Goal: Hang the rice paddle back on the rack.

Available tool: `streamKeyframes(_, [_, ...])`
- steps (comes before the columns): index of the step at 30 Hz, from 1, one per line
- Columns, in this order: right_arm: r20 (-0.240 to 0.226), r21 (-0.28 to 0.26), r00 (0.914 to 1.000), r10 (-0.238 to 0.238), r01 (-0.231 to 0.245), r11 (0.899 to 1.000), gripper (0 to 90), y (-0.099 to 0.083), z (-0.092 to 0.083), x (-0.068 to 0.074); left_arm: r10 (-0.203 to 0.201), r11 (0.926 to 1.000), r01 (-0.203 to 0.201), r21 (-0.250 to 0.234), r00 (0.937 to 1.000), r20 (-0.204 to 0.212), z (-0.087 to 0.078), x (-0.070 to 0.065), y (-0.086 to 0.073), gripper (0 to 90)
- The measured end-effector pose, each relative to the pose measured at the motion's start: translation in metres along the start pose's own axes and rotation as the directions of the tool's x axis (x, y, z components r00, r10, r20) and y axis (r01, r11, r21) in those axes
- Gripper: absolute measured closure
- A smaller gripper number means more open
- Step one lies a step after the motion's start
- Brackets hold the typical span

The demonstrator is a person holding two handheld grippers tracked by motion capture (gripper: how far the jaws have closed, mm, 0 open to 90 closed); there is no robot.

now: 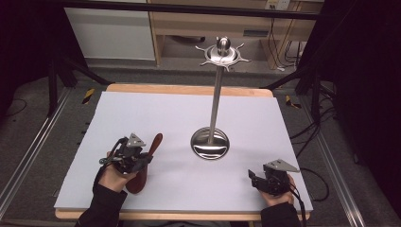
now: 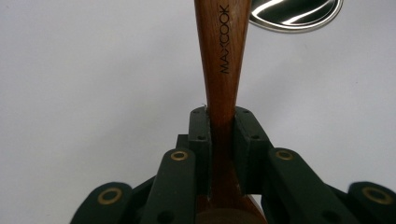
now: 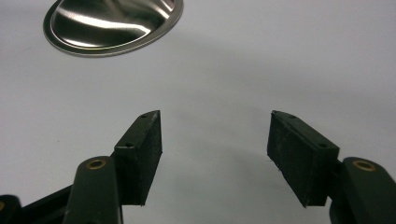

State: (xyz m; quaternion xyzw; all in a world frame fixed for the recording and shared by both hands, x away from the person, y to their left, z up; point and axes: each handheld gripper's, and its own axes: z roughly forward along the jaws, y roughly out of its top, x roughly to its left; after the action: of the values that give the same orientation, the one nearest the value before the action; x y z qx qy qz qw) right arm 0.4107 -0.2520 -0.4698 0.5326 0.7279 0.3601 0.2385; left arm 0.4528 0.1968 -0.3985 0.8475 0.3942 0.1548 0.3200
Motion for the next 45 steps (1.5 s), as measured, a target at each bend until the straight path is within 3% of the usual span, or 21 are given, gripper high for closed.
streamKeyframes(4, [0.000,-0.003,1.0000,-0.006,0.006,1.000,35.6,0.000,0.000,-0.001,-0.004,0.9979,0.003,-0.064,0.9999,-0.016,-0.015,0.000,-0.001,78.1])
streamKeyframes(6, [0.000,-0.002,1.0000,-0.005,0.005,1.000,35.6,0.000,0.000,0.000,-0.002,0.9975,0.001,-0.071,0.9998,-0.019,-0.018,0.000,-0.001,78.1])
streamKeyframes(10, [-0.003,-0.003,1.0000,-0.002,0.002,1.000,35.6,0.000,-0.001,-0.001,-0.008,0.9917,0.005,-0.128,0.9997,-0.023,-0.028,-0.002,-0.002,78.1])
streamKeyframes(17, [0.000,-0.010,1.0000,-0.004,0.004,1.000,35.5,0.000,-0.001,-0.001,-0.004,0.9845,-0.003,-0.175,0.9993,-0.038,-0.035,-0.002,-0.002,78.1])
streamKeyframes(19, [0.000,-0.013,1.0000,-0.002,0.002,1.000,35.5,0.000,-0.001,-0.001,-0.008,0.9797,-0.001,-0.201,0.9990,-0.043,-0.036,-0.002,-0.003,78.1])
streamKeyframes(21, [-0.007,-0.009,1.0000,0.001,-0.001,1.000,35.4,0.000,-0.001,-0.001,-0.023,0.9661,0.011,-0.258,0.9988,-0.043,-0.037,-0.002,-0.003,78.1])
streamKeyframes(22, [-0.001,-0.010,1.0000,-0.008,0.008,1.000,35.4,0.000,0.000,-0.001,-0.023,0.9661,0.011,-0.258,0.9988,-0.043,-0.037,-0.002,-0.003,78.1])
streamKeyframes(23, [0.000,-0.009,1.0000,-0.004,0.004,1.000,35.2,0.000,0.000,0.000,-0.036,0.9557,0.023,-0.293,0.9986,-0.039,-0.038,-0.001,-0.003,78.1])
streamKeyframes(25, [-0.005,-0.010,1.0000,0.002,-0.002,1.000,34.9,0.000,0.000,0.000,-0.041,0.9523,0.028,-0.304,0.9985,-0.037,-0.038,0.000,-0.003,78.1])
streamKeyframes(26, [0.002,-0.015,1.0000,-0.005,0.005,1.000,34.5,0.000,0.000,0.000,-0.046,0.9464,0.032,-0.321,0.9983,-0.036,-0.038,0.001,-0.003,78.1])
streamKeyframes(35, [0.003,-0.030,1.0000,-0.003,0.003,1.000,33.7,0.000,0.000,-0.001,-0.056,0.9370,0.038,-0.347,0.9976,-0.040,-0.039,0.002,0.000,78.0])
streamKeyframes(43, [0.016,-0.040,0.9999,-0.003,0.004,0.999,30.5,0.001,0.000,0.000,-0.054,0.9146,0.037,-0.403,0.9980,-0.032,-0.049,0.001,0.010,78.1])
streamKeyframes(45, [0.017,-0.041,0.9999,-0.002,0.003,0.999,30.0,0.001,0.000,0.000,-0.052,0.9119,0.033,-0.409,0.9981,-0.034,-0.050,0.001,0.011,78.0])
